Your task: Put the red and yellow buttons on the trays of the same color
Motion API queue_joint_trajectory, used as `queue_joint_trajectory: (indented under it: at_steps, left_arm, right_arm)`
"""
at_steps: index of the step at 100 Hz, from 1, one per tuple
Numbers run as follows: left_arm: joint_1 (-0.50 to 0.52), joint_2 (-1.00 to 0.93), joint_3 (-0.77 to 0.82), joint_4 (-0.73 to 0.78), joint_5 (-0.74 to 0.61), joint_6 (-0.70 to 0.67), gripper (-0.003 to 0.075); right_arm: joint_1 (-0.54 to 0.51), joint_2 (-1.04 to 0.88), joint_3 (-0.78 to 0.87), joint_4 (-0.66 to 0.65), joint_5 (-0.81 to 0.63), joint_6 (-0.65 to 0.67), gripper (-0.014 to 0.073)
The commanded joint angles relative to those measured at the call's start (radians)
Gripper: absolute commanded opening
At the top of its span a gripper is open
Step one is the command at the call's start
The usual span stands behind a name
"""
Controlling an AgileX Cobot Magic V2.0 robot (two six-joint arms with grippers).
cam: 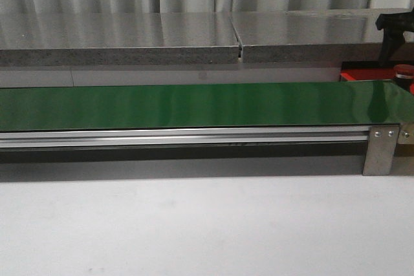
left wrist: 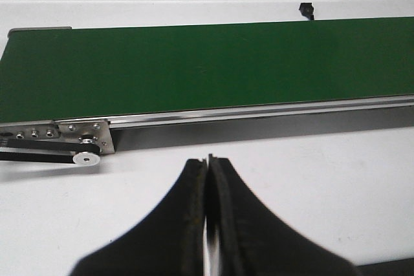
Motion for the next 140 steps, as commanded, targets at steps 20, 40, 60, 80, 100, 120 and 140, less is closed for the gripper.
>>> queue_joint_trajectory:
  at_steps: [20, 40, 60, 80, 100, 120, 140]
  left_arm:
    - [-0.008, 0.005, -0.028, -0.009, -0.071, -0.003, -0.0019]
    - [-0.008, 0.005, -0.028, -0.009, -0.071, -0.003, -0.0019]
    - [-0.008, 0.005, -0.028, -0.009, -0.071, -0.003, -0.0019]
    - [-0.008, 0.005, -0.028, -0.009, -0.073, -0.003, -0.0019]
    - [-0.008, 0.005, -0.028, -0.009, -0.073, -0.003, -0.0019]
    - [-0.008, 0.005, -0.028, -0.013, -0.073, -0.003, -0.0019]
    - [-0.008, 0.005, -0.028, -0.019, -0.077, -0.003, -0.0019]
  right_arm:
    - [0.037, -0.248, 0.090, -0.019, -0.022, -0.208, 0.0460]
    - [0.097, -0.381, 0.228, -0.039, -0.024, -0.239, 0.0055]
    - [0.145, -0.548, 0.419, -0.056, -0.079, -0.240, -0.0067]
    - [0.155, -0.751, 0.624, -0.057, -0.153, -0.240, -0.0067]
    - [0.155, -0.970, 0.834, -0.057, -0.247, -0.240, -0.0067]
    - [0.155, -1.181, 1.038, -0.043, -0.320, -0.240, -0.0067]
    - [0.155, -1.390, 1.222, -0.035, -0.355, -0.240, -0.0067]
